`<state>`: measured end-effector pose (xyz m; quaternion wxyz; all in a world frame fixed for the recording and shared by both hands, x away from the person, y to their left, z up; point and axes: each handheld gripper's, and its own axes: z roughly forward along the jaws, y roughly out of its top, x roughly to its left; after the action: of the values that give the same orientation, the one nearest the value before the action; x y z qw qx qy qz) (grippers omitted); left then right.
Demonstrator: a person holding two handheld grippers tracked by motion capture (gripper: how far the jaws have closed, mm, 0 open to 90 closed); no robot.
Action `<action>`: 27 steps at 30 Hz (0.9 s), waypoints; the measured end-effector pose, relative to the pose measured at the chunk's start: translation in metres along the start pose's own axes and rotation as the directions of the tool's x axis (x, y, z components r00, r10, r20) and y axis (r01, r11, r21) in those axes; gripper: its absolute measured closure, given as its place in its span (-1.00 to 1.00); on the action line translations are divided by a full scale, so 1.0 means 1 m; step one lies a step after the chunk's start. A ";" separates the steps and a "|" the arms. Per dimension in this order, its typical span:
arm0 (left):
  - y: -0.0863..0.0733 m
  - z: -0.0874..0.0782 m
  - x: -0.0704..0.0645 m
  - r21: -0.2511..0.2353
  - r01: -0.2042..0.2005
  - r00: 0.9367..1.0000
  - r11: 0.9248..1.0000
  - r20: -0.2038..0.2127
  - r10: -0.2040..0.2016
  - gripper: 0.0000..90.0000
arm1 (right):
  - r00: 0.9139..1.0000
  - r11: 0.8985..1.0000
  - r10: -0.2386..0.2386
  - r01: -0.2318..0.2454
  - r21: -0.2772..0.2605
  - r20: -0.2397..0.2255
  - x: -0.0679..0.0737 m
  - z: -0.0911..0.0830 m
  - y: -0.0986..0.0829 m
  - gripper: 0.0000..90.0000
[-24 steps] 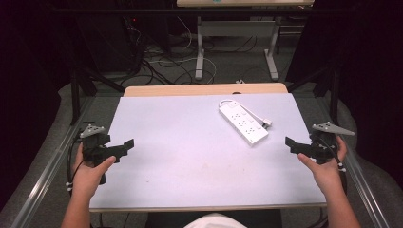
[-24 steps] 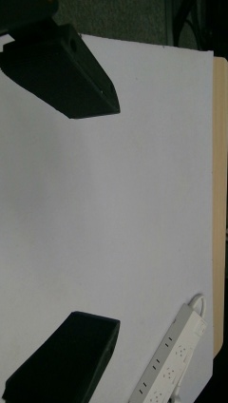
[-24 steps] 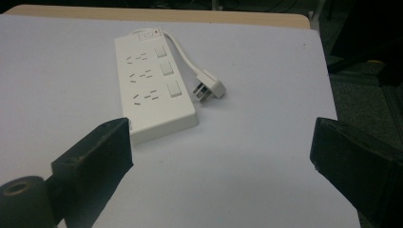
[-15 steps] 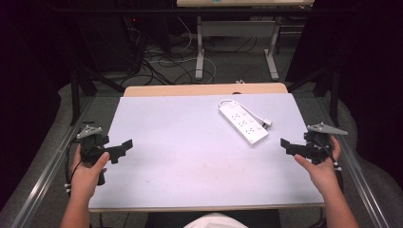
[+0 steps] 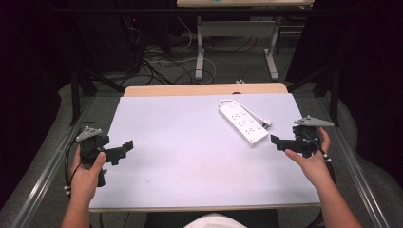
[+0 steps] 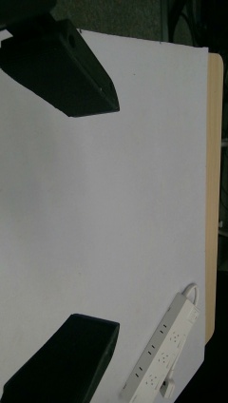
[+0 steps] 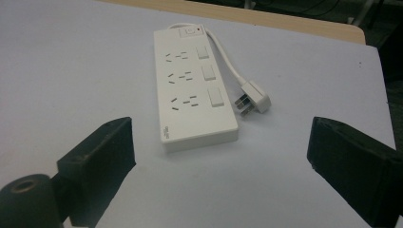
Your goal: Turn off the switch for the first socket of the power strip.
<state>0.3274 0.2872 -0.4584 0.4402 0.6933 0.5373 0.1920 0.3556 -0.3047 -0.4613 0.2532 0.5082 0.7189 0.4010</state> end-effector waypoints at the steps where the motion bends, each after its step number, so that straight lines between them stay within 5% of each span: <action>1: 0.000 0.000 -0.001 -0.002 -0.001 1.000 1.000 -0.002 0.001 -0.99 | 1.000 1.000 -0.011 0.011 0.006 -0.007 -0.001 0.000 0.002 -0.79; 27: -0.001 -0.002 -0.005 0.015 -0.017 1.000 1.000 0.004 0.017 -0.99 | 0.996 0.983 -0.083 0.088 0.162 -0.036 -0.006 0.030 0.043 -0.67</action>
<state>0.3232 0.2835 -0.4572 0.4343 0.7016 0.5320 0.1902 0.4029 -0.2936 -0.4424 0.2170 0.4901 0.7742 0.3367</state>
